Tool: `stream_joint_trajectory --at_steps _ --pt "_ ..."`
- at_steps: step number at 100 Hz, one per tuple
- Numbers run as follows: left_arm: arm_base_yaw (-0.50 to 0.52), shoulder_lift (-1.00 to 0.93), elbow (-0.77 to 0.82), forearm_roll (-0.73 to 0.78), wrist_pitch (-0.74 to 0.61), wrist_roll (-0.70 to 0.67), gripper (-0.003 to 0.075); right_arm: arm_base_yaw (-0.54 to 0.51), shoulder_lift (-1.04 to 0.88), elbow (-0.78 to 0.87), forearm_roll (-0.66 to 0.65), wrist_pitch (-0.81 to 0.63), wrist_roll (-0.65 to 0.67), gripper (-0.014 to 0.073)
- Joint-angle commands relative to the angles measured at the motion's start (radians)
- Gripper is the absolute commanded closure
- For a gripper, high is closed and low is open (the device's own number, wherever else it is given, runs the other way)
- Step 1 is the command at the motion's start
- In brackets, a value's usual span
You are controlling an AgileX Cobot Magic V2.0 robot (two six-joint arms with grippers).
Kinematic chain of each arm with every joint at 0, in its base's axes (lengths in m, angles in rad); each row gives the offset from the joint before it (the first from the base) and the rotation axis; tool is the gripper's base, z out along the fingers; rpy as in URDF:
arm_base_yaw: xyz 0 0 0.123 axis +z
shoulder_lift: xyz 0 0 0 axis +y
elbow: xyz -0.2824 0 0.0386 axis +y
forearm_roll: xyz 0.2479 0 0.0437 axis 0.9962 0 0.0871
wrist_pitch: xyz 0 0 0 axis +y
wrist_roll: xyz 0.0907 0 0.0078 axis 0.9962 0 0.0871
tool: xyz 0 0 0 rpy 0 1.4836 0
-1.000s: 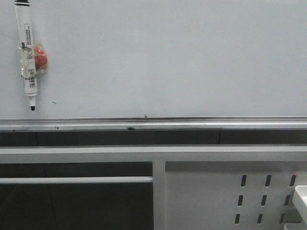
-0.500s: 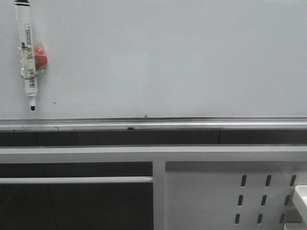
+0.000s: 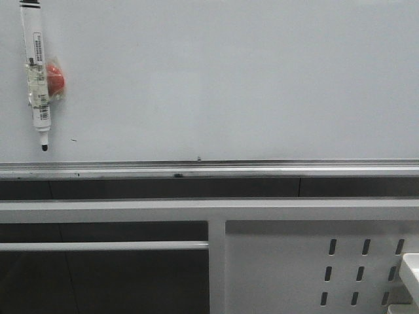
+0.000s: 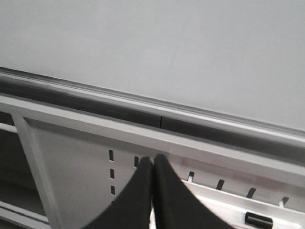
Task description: Write number 1 on whiteboard
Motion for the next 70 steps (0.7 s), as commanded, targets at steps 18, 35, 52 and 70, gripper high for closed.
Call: stream_joint_trajectory --at_steps 18,35,52,70 --pt "0.001 -0.022 0.037 -0.479 -0.184 -0.009 0.0740 -0.006 -0.020 0.014 0.083 -0.401 -0.005 0.0634" --pt "0.001 -0.022 0.037 -0.858 -0.227 -0.009 0.0740 -0.006 -0.020 0.012 0.203 -0.497 0.006 0.0634" --pt "0.001 -0.022 0.030 -1.080 -0.240 -0.007 0.0740 -0.006 -0.020 0.012 0.537 -0.508 0.016 0.0634" --pt "-0.001 0.001 -0.092 -0.960 -0.130 0.180 0.0738 -0.006 -0.017 -0.078 0.598 -0.415 0.011 0.0630"
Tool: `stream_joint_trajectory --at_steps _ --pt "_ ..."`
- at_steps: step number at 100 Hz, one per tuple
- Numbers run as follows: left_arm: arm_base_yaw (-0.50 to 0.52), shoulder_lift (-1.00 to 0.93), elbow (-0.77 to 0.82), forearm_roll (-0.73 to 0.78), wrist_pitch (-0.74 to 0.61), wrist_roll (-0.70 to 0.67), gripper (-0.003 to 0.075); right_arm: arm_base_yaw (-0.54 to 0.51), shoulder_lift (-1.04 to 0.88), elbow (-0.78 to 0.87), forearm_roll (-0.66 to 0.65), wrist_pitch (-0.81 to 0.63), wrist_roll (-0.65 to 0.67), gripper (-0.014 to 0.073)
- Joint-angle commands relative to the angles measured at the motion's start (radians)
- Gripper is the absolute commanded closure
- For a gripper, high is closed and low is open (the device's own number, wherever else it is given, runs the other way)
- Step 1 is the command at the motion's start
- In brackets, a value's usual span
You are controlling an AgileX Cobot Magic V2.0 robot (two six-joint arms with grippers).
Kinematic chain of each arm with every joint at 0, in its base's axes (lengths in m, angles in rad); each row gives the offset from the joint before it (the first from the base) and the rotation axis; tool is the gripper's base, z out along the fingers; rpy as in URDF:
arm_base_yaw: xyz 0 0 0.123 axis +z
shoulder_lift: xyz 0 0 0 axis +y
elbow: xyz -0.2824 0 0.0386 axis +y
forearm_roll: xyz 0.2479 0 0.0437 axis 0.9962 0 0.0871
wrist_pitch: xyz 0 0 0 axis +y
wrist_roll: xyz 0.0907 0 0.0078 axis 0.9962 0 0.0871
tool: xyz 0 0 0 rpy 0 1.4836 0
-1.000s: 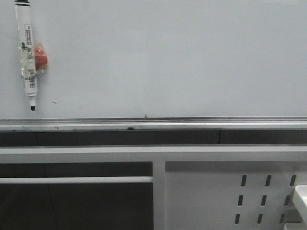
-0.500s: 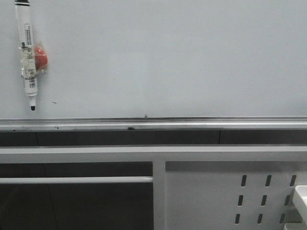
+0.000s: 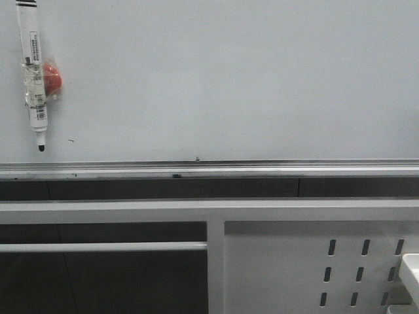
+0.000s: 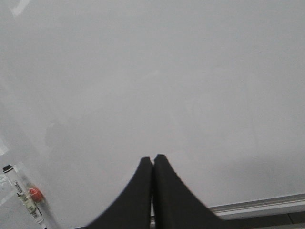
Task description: Write number 1 on whiteboard
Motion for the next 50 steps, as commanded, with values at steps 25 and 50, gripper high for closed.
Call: stream_joint_trajectory --at_steps 25,50 --pt "0.001 0.287 -0.386 0.506 0.248 0.214 0.0738 -0.006 0.127 -0.339 -0.275 0.412 -0.076 0.0565" --pt "-0.103 0.576 -0.476 0.615 0.221 0.214 0.0545 -0.006 0.337 -0.448 -0.293 0.395 -0.168 0.0327"
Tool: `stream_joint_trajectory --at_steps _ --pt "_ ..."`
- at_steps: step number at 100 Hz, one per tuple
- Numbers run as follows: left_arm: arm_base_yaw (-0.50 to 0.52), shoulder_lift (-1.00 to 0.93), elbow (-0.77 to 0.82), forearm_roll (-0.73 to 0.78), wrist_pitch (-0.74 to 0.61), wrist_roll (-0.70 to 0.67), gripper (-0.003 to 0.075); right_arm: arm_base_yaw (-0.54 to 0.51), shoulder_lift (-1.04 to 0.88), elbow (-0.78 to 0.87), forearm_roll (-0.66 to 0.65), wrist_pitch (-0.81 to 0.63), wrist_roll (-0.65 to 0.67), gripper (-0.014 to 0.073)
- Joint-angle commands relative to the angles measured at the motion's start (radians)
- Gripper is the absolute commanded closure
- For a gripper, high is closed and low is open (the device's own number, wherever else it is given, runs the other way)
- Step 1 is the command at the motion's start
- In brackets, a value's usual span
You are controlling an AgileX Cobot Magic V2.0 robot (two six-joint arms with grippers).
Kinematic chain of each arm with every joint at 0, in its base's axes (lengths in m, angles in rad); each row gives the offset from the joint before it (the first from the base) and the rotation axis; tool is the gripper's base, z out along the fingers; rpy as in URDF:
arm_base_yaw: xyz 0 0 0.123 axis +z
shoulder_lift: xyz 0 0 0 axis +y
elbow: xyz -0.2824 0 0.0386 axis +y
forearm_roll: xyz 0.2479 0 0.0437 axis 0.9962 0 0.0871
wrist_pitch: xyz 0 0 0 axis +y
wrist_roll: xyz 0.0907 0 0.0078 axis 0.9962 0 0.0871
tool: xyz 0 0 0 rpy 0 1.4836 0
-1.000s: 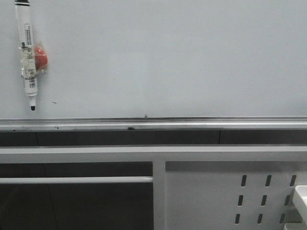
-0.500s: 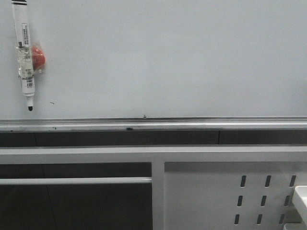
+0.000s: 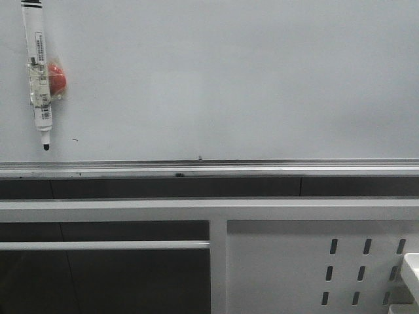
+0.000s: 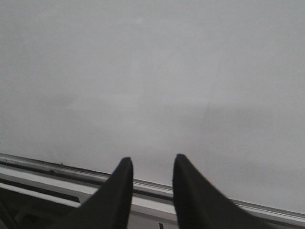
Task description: Write number 1 on whiteboard
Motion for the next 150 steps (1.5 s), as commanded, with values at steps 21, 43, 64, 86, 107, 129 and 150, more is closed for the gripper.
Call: stream_joint_trajectory --at_steps 21,43,64,86,107,129,150 --pt "-0.199 0.241 -0.043 -0.078 -0.146 0.004 0.0288 -0.006 0.163 -0.046 -0.018 -0.113 -0.022 0.0319" --pt "-0.353 0.356 -0.041 -0.093 -0.430 0.004 0.0314 -0.006 0.177 -0.046 -0.023 -0.173 -0.023 0.0319" --pt "-0.461 0.502 -0.041 -0.158 -0.632 0.004 0.0314 -0.006 0.177 -0.046 -0.059 -0.173 -0.025 0.0319" --pt "-0.480 0.611 -0.041 -0.252 -0.743 0.000 0.0314 -0.006 0.177 -0.046 -0.059 -0.173 -0.025 0.0319" --pt "-0.480 0.645 -0.041 -0.252 -0.787 -0.036 0.0315 -0.006 0.177 -0.046 -0.061 -0.173 -0.025 0.0319" --pt "-0.480 0.656 -0.051 -0.252 -0.832 -0.101 0.0350 -0.006 0.177 -0.046 -0.061 -0.173 -0.025 0.0319" --pt "-0.480 0.692 -0.060 -0.252 -0.826 -0.101 0.0522 -0.006 0.177 -0.046 -0.061 -0.173 -0.025 0.0320"
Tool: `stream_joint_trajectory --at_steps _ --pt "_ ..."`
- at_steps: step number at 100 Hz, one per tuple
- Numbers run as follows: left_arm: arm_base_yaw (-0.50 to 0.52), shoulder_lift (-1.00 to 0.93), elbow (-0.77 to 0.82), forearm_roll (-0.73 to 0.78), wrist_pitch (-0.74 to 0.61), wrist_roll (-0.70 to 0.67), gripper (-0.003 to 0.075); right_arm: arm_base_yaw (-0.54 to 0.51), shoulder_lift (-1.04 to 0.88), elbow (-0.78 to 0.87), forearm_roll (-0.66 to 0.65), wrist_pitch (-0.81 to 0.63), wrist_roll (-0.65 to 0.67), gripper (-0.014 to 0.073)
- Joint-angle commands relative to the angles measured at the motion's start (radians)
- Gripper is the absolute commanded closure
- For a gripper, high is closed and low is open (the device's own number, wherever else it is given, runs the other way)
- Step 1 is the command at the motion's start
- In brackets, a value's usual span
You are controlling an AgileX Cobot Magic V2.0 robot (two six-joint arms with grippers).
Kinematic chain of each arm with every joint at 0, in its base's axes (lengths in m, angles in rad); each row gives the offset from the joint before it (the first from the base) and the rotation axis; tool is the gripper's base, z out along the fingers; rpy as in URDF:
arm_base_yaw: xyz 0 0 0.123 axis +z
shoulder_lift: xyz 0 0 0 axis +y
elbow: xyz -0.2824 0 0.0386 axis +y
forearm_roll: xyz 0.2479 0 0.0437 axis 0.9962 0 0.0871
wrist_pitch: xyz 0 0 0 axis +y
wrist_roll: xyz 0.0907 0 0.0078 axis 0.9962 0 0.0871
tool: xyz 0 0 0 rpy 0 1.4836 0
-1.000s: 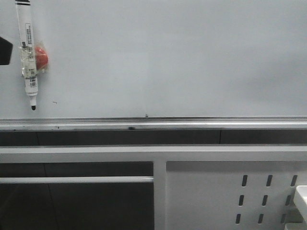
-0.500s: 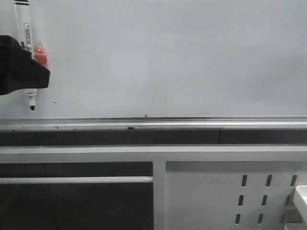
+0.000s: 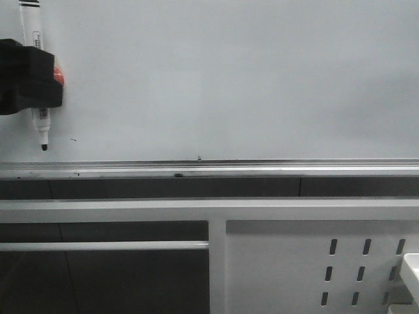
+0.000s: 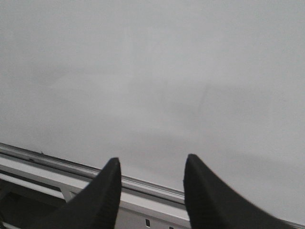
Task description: Write number 1 on whiteboard
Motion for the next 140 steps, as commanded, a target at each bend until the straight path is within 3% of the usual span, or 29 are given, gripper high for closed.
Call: stream_joint_trajectory --at_steps 1,23,36,50,67,88,108,140 --pt "-0.007 0.002 -0.032 0.007 -0.050 -0.011 0.0522 -0.006 0.012 -0.038 -0.011 -0.084 -0.012 0.0320" --pt "-0.007 0.016 -0.032 0.020 0.005 -0.011 0.0741 -0.006 0.012 -0.038 -0.011 -0.084 -0.012 0.0320" --pt "-0.007 -0.013 -0.037 0.093 0.105 -0.011 0.0740 -0.006 0.012 -0.040 -0.003 -0.084 -0.012 0.0320" --pt "-0.046 -0.085 -0.098 0.367 0.348 -0.011 0.0740 0.061 0.015 -0.096 0.027 -0.024 -0.072 0.0320" --pt "-0.198 -0.140 -0.201 0.674 0.516 -0.009 0.0740 0.294 0.108 -0.207 0.222 0.050 -0.334 0.0320" --pt "-0.331 -0.143 -0.289 0.904 0.637 -0.009 0.0740 0.605 0.309 -0.366 0.200 0.116 -0.359 0.0312" --pt "-0.379 -0.143 -0.291 0.962 0.644 -0.009 0.0740 0.697 0.453 -0.454 0.158 0.097 -0.359 0.0209" --pt "-0.382 -0.143 -0.291 0.965 0.644 -0.009 0.0740 0.703 0.578 -0.502 0.174 0.043 -0.359 0.0201"
